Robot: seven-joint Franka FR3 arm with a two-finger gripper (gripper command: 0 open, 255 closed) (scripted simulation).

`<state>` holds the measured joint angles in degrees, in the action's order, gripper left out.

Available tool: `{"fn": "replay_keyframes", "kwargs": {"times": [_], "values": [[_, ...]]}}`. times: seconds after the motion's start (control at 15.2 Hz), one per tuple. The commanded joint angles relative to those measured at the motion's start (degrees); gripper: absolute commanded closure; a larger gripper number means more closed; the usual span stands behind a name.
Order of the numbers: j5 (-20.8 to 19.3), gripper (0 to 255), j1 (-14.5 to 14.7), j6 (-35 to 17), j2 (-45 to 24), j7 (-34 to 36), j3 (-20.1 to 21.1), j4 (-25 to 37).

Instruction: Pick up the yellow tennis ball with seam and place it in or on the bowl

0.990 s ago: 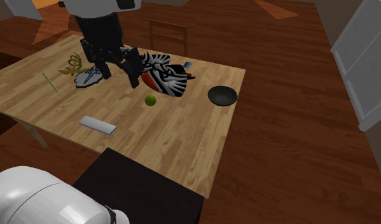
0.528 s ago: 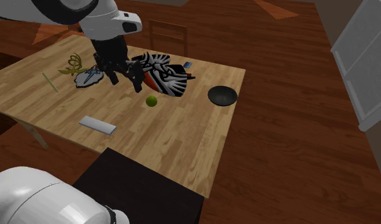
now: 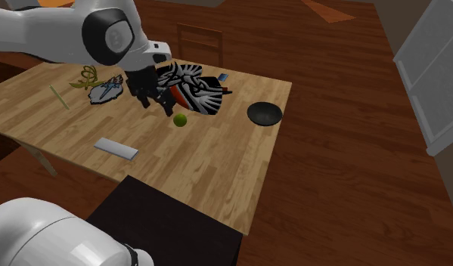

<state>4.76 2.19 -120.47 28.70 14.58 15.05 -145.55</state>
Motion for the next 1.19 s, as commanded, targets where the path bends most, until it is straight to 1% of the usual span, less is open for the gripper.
{"fn": "replay_keyframes", "kwargs": {"times": [0.0,0.26,0.46,0.66,0.79,0.92,1.12], "values": [[-0.6,0,-0.3,-4.4,-4.6,2.6,2.1,1.0],[-3.5,0,-1.5,-12.3,-13.4,7.7,5.4,2.7],[-7.7,0,-2.6,-17.5,-20.5,12.6,7.7,5.0],[-13.8,0,-3.3,-21.6,-28.0,18.8,9.1,8.3],[-18.6,0,-3.1,-23.6,-33.1,23.3,9.2,10.9],[-23.5,0,-2.2,-25.1,-38.1,27.7,8.6,14.0],[-29.9,0,0.4,-26.6,-45.4,33.5,6.4,19.2]]}}
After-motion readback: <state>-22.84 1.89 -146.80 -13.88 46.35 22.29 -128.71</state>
